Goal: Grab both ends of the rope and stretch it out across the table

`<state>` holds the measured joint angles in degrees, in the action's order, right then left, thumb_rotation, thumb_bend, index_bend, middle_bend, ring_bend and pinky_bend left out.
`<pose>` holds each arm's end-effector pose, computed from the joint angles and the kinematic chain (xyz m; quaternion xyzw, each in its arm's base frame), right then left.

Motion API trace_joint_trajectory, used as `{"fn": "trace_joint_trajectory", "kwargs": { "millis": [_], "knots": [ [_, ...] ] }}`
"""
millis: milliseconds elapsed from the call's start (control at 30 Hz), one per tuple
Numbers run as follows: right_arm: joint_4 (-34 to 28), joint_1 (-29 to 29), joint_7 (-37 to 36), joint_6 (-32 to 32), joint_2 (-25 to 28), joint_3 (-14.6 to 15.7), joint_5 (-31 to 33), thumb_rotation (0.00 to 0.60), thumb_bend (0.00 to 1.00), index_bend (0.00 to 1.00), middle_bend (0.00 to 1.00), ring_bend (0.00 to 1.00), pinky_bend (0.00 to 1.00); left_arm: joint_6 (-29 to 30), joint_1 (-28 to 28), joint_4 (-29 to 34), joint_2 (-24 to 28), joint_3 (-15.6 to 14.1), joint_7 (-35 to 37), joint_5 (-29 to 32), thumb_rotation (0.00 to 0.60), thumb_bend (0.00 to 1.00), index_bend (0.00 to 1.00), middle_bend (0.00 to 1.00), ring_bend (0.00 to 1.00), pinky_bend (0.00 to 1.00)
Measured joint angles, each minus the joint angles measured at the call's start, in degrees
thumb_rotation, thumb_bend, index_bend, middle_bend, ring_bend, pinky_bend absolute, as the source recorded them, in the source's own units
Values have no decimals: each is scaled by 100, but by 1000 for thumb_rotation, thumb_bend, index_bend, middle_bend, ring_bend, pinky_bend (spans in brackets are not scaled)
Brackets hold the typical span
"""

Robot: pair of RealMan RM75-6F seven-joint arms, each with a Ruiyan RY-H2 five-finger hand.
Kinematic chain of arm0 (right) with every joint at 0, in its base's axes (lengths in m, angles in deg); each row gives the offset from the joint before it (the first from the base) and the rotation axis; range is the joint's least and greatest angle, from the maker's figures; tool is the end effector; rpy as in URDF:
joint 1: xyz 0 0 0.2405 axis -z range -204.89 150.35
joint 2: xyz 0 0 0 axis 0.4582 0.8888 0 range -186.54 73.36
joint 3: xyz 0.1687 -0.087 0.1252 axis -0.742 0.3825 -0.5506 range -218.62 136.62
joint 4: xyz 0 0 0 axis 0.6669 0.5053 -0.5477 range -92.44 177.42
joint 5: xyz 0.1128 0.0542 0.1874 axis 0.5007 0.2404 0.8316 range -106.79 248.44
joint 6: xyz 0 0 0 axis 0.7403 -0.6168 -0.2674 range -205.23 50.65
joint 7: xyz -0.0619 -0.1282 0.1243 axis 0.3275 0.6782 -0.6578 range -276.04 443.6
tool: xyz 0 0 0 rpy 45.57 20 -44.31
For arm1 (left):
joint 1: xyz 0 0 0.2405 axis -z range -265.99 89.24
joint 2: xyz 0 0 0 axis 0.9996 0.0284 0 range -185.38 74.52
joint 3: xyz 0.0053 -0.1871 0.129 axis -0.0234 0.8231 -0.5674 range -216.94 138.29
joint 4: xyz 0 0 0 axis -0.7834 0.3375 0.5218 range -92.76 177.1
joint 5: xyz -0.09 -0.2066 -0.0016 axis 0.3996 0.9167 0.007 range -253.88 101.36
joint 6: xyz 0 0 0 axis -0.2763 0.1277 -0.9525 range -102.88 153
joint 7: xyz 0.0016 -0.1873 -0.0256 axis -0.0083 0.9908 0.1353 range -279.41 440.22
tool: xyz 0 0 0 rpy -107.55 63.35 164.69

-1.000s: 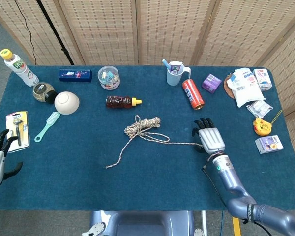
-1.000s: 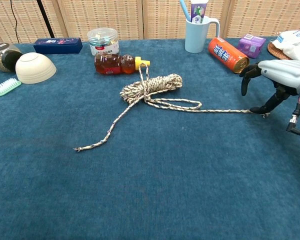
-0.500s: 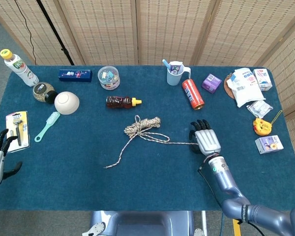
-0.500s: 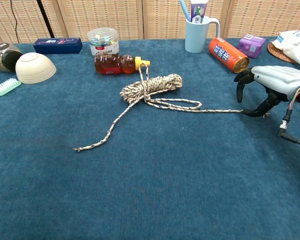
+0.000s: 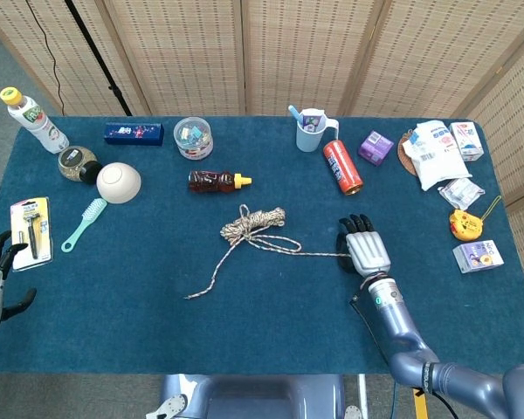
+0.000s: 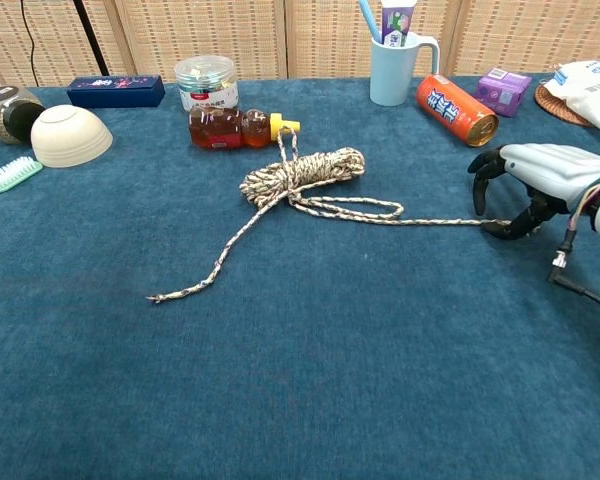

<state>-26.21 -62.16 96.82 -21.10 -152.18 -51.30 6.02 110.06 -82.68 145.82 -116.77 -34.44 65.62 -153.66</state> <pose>-0.2052 -0.3754 -0.0518 0.6832 -0.4280 0.3394 0.4847 -0.2722 0.2322 0.1410 -0.5765 -0.3809 -0.3397 0.6381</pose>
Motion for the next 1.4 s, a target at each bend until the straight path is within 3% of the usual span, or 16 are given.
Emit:
{"fn": "trace_joint_trajectory", "kwargs": {
  "millis": [1400],
  "knots": [
    [340,-35,-225,-144,-202,-89,-57,600,530,598,229,50,0,-94,70,-44,-39,-21,-8,-85,600,220,218,87,2,0]
  ]
}}
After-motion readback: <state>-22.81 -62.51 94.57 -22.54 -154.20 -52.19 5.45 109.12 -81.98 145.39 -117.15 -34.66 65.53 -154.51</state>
